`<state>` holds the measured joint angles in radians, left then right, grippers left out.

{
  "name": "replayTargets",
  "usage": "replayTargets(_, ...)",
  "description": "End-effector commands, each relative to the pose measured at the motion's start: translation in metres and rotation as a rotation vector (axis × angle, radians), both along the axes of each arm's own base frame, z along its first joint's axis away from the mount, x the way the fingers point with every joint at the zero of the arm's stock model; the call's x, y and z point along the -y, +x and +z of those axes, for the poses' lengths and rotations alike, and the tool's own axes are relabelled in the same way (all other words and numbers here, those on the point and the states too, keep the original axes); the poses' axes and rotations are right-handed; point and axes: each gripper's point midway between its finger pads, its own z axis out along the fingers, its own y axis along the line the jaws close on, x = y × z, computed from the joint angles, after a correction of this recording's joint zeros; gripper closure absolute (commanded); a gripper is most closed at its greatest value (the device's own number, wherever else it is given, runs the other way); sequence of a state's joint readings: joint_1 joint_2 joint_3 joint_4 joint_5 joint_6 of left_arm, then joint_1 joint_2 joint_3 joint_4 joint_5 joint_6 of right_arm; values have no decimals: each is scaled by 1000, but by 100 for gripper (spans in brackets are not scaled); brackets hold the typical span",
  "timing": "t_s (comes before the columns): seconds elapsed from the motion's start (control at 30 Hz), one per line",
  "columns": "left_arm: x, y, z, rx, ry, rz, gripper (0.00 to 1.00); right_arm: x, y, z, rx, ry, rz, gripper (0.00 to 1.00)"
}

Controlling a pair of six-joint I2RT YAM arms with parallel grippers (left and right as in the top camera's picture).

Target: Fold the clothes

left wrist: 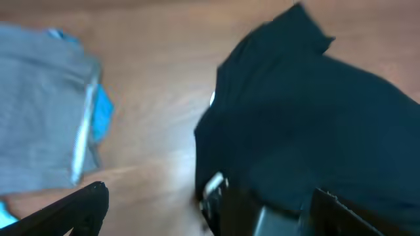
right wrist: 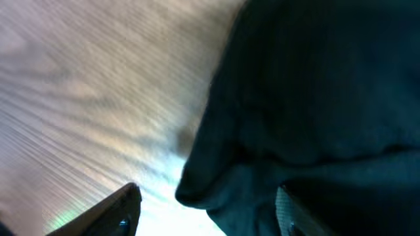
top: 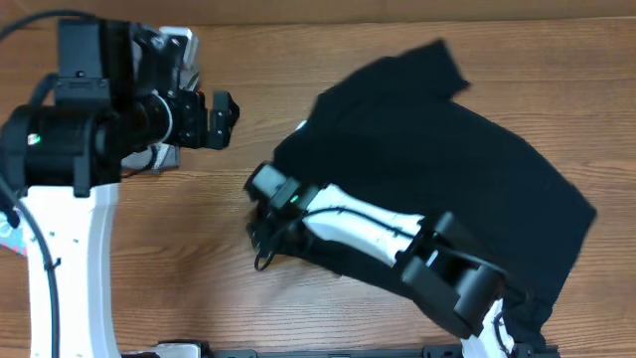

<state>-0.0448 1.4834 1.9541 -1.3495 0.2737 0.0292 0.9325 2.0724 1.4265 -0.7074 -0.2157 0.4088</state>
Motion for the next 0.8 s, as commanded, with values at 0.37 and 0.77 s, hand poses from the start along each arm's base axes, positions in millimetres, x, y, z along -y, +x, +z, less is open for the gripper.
replayTargets(0.37,-5,14,1,13,38,10,2,187,119,141,233,-162,-687,30)
replayTargets(0.77,61,70,-113,-224,123,-221,27,394,124,137,-48,-121,-1243,30)
